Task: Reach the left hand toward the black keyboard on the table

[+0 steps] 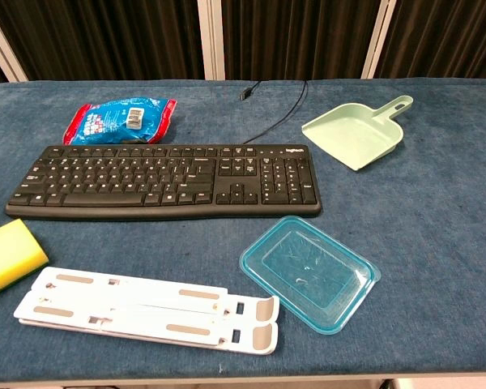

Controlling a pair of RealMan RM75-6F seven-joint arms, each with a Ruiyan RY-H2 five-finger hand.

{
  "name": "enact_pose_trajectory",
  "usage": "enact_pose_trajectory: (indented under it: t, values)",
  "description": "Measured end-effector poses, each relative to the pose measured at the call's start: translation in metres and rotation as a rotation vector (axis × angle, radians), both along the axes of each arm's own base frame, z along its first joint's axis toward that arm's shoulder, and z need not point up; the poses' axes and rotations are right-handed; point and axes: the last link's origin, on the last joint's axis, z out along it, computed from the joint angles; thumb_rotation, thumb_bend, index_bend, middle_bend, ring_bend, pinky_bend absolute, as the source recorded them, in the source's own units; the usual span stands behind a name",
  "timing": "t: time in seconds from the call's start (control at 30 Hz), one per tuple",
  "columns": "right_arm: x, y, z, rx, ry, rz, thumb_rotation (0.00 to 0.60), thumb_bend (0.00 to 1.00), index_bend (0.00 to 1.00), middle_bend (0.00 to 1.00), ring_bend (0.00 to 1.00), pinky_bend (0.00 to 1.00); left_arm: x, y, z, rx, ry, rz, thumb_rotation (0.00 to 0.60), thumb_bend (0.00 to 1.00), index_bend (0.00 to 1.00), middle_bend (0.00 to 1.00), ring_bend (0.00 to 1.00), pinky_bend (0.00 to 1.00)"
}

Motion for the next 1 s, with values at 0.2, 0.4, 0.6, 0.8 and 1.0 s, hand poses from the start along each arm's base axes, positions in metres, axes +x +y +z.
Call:
enact_pose_trajectory:
  t: [0.2,0.4,0.6,0.8,1.0]
  values:
    - [0.002,-0.001,0.001,-0.007,-0.002,0.003,0.6,0.12,0.0,0.0,0.0,0.0,0.001,0.005,-0.003,-0.015,-0.002,-0.006,0.6,0.15,0.16,0.19,0.14,0.04]
    - [0.004,-0.003,0.007,-0.025,0.004,0.015,0.6,0.12,0.0,0.0,0.0,0.0,0.014,0.023,-0.01,-0.058,0.01,-0.075,0.6,0.17,0.2,0.41,0.37,0.35]
    - [0.005,-0.002,0.009,-0.033,0.007,0.017,0.6,0.12,0.0,0.0,0.0,0.0,0.028,0.051,-0.028,-0.177,0.02,-0.125,0.6,0.44,0.28,0.83,0.8,0.74]
    - [0.005,-0.002,0.009,-0.032,0.007,0.014,0.6,0.12,0.0,0.0,0.0,0.0,0.035,0.081,-0.052,-0.326,0.018,-0.105,0.6,0.72,0.28,0.97,0.96,0.91]
    - [0.004,-0.003,0.008,-0.033,0.006,0.01,0.6,0.12,0.0,0.0,0.0,0.0,0.033,0.104,-0.073,-0.424,0.023,-0.029,0.6,0.74,0.28,0.98,0.97,0.92]
